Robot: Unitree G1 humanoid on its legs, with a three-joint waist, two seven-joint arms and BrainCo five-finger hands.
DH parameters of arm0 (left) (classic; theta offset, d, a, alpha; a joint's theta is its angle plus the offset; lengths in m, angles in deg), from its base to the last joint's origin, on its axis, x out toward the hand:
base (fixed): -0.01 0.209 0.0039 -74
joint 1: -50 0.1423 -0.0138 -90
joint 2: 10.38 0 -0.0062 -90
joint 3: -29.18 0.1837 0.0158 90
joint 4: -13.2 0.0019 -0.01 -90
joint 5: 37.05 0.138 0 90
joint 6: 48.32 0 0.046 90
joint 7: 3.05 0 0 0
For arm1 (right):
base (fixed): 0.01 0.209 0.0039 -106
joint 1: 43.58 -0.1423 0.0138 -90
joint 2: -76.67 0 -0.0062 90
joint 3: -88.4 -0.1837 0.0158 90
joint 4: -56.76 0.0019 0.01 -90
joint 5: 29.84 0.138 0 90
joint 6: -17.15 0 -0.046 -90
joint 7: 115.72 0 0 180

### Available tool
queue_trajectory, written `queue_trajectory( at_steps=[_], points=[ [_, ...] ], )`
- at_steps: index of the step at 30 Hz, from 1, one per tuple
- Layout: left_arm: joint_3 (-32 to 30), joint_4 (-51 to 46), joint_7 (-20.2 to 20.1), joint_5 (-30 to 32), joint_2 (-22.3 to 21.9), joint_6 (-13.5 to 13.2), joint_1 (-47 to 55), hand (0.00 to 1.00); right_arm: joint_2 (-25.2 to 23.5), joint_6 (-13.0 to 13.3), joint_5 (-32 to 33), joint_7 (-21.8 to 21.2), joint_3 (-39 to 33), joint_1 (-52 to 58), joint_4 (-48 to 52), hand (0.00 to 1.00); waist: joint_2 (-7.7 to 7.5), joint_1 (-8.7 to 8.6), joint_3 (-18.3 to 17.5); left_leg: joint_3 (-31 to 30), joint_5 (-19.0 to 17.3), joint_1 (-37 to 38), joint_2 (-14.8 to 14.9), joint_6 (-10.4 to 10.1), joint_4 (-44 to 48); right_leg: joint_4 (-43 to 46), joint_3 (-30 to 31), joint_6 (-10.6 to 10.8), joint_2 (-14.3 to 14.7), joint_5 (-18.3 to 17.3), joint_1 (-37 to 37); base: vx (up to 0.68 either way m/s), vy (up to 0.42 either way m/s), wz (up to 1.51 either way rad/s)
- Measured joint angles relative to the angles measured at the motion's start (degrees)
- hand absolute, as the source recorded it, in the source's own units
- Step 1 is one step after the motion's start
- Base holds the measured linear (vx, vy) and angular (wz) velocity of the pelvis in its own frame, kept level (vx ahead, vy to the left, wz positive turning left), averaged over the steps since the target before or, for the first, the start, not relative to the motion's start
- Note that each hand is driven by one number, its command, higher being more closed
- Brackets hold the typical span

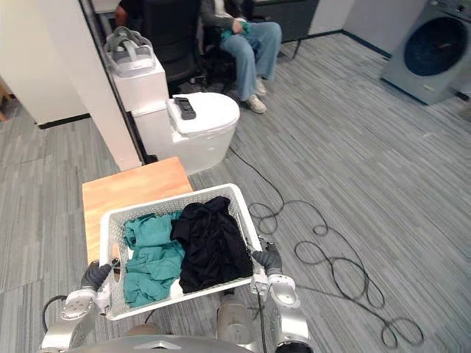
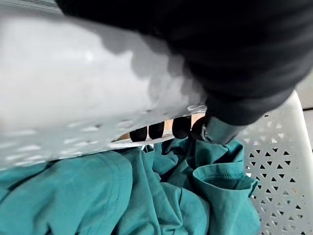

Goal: Pick up the laundry basket with both hands and put the clothes into the washing machine.

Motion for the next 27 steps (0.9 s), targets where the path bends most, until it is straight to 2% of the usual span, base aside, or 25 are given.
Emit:
queue_trajectory(
  at_steps=[1,2,3,4,5,6,7,8,9,10,11,12,13,14,15,16,17,18,21,24,27],
  points=[
    [-0.09,-0.07,-0.14,0.72,0.16,0.0,-0.2,1.0,-0.36,0.01,0.0,0.13,0.01,0.07,-0.04,1.0,-0.38,0.06,0.26,1.86,0.57,0.14,0.65,0.35,-0.76,0.9,-1.45,-0.46,0.07,0.54,-1.06,-0.18,0.036,-0.95],
    [-0.56,-0.05,-0.24,1.18,0.22,0.11,-0.54,1.0,-1.12,-0.01,-0.05,0.41,0.0,-0.1,-0.07,1.0,-0.83,0.44,0.43,4.64,1.21,0.0,1.88,0.43,-1.11,4.71,-4.39,-1.92,0.58,2.14,-2.95,-0.19,-0.001,-1.2],
    [-1.07,0.01,-0.28,1.65,0.24,0.28,-0.91,1.0,-1.85,-0.04,-0.13,0.72,0.0,-0.01,-0.25,1.0,-0.78,0.77,0.57,7.58,2.18,0.26,3.35,0.41,-2.51,11.53,-9.19,-4.09,1.2,3.63,-4.71,-0.19,-0.008,-1.52],
    [-1.16,-0.02,-0.39,1.84,0.3,0.32,-1.53,1.0,-2.35,-0.06,-0.18,1.03,-0.32,-0.06,-0.4,1.0,-1.2,0.69,0.35,10.2,3.94,1.27,5.09,0.09,-4.84,20.89,-15.06,-7.34,0.77,2.31,-4.75,-0.1,-0.024,-1.18],
    [-1.14,-0.01,-0.41,1.85,0.32,0.33,-1.66,1.0,-2.42,-0.05,-0.18,1.05,-0.41,-0.1,-0.4,1.0,-1.22,0.69,0.31,10.86,4.24,1.32,5.52,0.0,-5.0,22.8,-15.87,-7.6,0.49,1.9,-4.44,-0.06,-0.044,-1.09],
    [-0.98,-0.01,-0.49,1.86,0.33,0.34,-1.86,1.0,-2.52,0.23,-0.25,1.05,-0.82,-0.16,-0.34,1.0,-1.27,0.57,0.33,13.26,4.38,1.1,6.98,-0.06,-4.34,29.4,-18.29,-8.06,-1.34,1.69,-2.73,-0.06,-0.078,-0.91],
    [-0.83,-0.02,-0.52,1.94,0.32,0.35,-1.96,1.0,-2.47,0.24,-0.34,1.04,-1.1,-0.14,-0.43,1.0,-1.82,0.55,0.06,15.34,4.2,0.86,7.86,0.03,-3.27,32.42,-18.97,-7.69,-3.41,0.37,-0.79,-0.14,-0.102,-1.33],
    [-0.84,-0.01,-0.55,2.14,0.41,0.48,-2.76,1.0,-2.36,0.19,-0.41,1.04,-1.29,-0.39,-0.41,1.0,-3.07,0.42,-0.18,17.29,2.89,0.01,8.51,-0.76,-0.77,30.36,-19.8,-5.76,-3.23,1.16,-0.32,-0.11,-0.079,-1.17],
    [-0.95,0.13,-0.55,2.15,0.28,0.74,-3.38,1.0,-2.32,0.3,-0.44,1.06,-1.35,-0.89,-0.44,1.0,-2.91,0.07,-0.12,17.01,1.91,-0.41,8.68,-1.02,-0.59,28.62,-20.61,-5.74,-2.02,1.91,-0.32,-0.19,-0.051,-1.84],
    [-1.4,0.24,-0.75,2.18,-0.03,0.81,-4.12,1.0,-1.84,0.17,-0.45,1.09,-1.95,-2.81,-1.08,1.0,-2.25,1.11,-0.24,20.2,4.19,1.22,10.22,-1.05,-5.15,16.23,-15.52,-4.5,2.32,3.84,3.71,-0.15,-0.046,-1.67],
    [-1.46,0.19,-0.86,2.24,-0.02,0.75,-4.19,1.0,-1.84,0.06,-0.5,1.13,-1.97,-3.35,-0.94,1.0,-2.13,1.14,-0.19,23.23,5.4,2.15,10.73,-1.56,-6.37,18.51,-16.23,-6.24,1.91,1.76,3.66,-0.2,-0.091,-1.95],
    [-1.12,0.17,-0.87,2.25,-0.39,0.75,-4.56,1.0,-1.23,0.17,-0.51,1.12,-1.97,-3.86,-0.97,1.0,-2.75,0.59,-0.55,26.46,5.92,2.96,11.16,-1.89,-6.76,25.27,-17.59,-6.9,-1.21,-3.52,3.72,-0.1,-0.092,-1.25],
    [-1.08,0.17,-0.87,2.25,-0.5,0.76,-4.65,1.0,-0.89,0.2,-0.48,1.11,-1.93,-4.02,-1.21,1.0,-2.08,0.61,-0.52,28.38,5.93,3.16,11.54,-1.96,-6.67,26.68,-17.97,-5.72,-3.02,-4.51,4.19,-0.15,-0.179,-1.57],
    [-1.17,0.19,-0.86,2.24,-0.5,0.76,-4.54,1.0,-0.47,0.18,-0.49,1.11,-1.56,-5.06,-2.1,1.0,-2.27,1.0,-1.25,31.84,5.66,3.34,12.79,-2.35,-6.19,26.16,-19.07,-4.94,-6.24,-4.98,5.14,-0.12,-0.184,-1.63],
    [-1.29,0.18,-0.81,2.23,-0.3,0.76,-4.62,1.0,-0.09,0.16,-0.47,1.11,-1.04,-5.9,-2.73,1.0,-2.44,1.36,-1.78,34.69,5.77,3.3,13.94,-3.23,-5.9,22.72,-20.43,-5.42,-8.27,-3.51,6.11,-0.12,-0.249,-1.59],
    [-1.25,0.2,-0.81,2.21,-0.09,0.76,-4.74,1.0,-0.02,0.17,-0.48,1.09,-1.05,-6.26,-2.74,1.0,-3.12,1.47,-2.17,35.64,5.76,3.15,14.63,-3.7,-5.18,20.04,-19.97,-3.63,-8.53,-1.96,6.78,-0.05,-0.234,-1.32],
    [-1.25,0.59,-0.81,2.17,-0.22,0.77,-5.04,1.0,0.28,0.13,-0.49,1.1,-1.17,-6.68,-2.8,1.0,-2.84,1.57,-2.46,36.29,6.73,2.69,15.2,-5.18,-4.99,15.27,-20.16,-2.64,-6.19,-1.44,7.58,-0.03,-0.22,-1.11],
    [-1.04,0.95,-0.81,2.17,-0.65,0.77,-5.29,1.0,0.92,0.1,-0.49,1.09,-1.23,-6.79,-2.81,1.0,-2.54,1.99,-2.59,36.14,7.81,2.84,15.13,-5.76,-6.03,12.29,-18.69,-2.71,-4.92,-1.17,7.66,-0.02,-0.22,-1.13],
    [1.56,4.53,-0.82,2.19,-2.19,0.78,-7.58,1.0,2.42,0.11,-0.31,0.99,-2.93,-4.11,-2.21,1.0,-0.57,0.73,-3.0,33.78,10.58,3.67,16.01,-6.11,-9.05,5.58,-16.09,-3.48,-1.26,1.65,9.82,-0.03,-0.208,-0.63],
    [4.0,5.71,-0.82,2.2,-2.18,0.78,-8.92,1.0,1.64,0.84,0.27,1.12,-5.08,0.53,1.03,1.0,-0.24,0.08,-3.16,32.55,10.82,3.4,18.07,-6.54,-7.87,5.35,-16.1,-3.96,0.58,1.49,10.31,-0.02,-0.123,-0.03],
    [4.46,6.69,-0.83,2.2,-2.32,0.78,-8.76,1.0,0.46,1.62,0.33,1.14,-5.63,3.24,2.3,1.0,0.82,0.27,-2.43,32.53,9.01,3.21,23.33,-6.1,1.23,8.29,-15.18,-5.1,2.82,-0.93,11.04,-0.05,-0.093,-0.21]
  ],
)
